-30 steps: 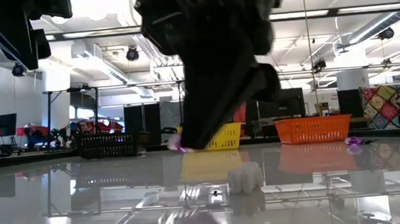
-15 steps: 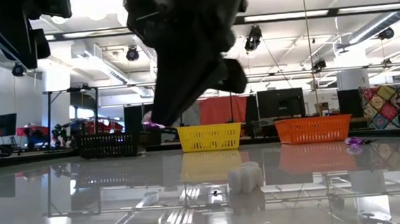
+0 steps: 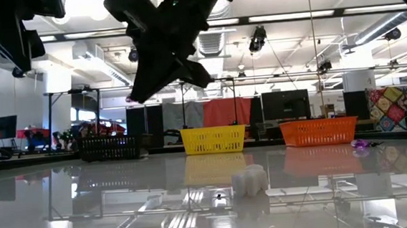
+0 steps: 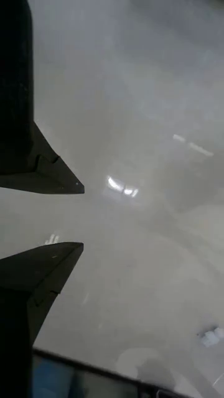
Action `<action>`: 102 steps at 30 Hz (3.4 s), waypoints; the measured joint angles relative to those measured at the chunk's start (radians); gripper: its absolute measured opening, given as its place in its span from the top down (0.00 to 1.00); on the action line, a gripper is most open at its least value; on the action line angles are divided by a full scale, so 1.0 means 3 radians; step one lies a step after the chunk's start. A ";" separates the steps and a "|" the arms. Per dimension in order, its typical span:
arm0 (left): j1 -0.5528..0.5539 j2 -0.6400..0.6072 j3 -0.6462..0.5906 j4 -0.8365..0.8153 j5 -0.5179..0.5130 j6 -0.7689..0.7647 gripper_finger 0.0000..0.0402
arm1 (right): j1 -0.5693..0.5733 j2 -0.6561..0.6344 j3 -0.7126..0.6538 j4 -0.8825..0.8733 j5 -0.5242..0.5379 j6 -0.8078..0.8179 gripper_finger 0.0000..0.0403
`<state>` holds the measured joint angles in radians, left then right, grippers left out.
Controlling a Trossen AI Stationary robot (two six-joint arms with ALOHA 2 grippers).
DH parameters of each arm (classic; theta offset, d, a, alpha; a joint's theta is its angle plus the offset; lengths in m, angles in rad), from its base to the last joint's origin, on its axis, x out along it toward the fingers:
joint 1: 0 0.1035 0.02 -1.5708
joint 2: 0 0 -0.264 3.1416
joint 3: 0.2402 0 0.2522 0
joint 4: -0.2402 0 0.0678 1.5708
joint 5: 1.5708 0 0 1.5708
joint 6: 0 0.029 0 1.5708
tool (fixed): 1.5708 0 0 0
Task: Sort Halloween decoration
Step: Put the violet hat toy into the black bin, then put the black spider toy into the yellow bin
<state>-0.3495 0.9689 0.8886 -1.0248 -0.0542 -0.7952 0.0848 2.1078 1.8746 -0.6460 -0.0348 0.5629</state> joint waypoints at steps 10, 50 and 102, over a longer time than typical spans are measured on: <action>0.0105 -0.0230 0.0000 -0.0098 -0.0845 -0.0172 0.71 | -0.0600 0.0003 0.0274 0.0289 -0.0088 -0.0318 0.98; 0.0963 -0.0312 0.0000 -0.0099 -0.1931 -0.0099 0.71 | -0.1302 0.0625 0.0365 0.1541 -0.0361 -0.0191 0.98; 0.0956 -0.0288 -0.0222 -0.0054 -0.1237 0.0351 0.71 | -0.1287 0.0177 0.1499 -0.3067 0.0288 -0.1016 0.71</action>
<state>-0.0628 0.8825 0.8220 -1.0409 -0.4252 -0.6899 -0.3013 2.1610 2.3242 -1.5661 0.0516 0.2580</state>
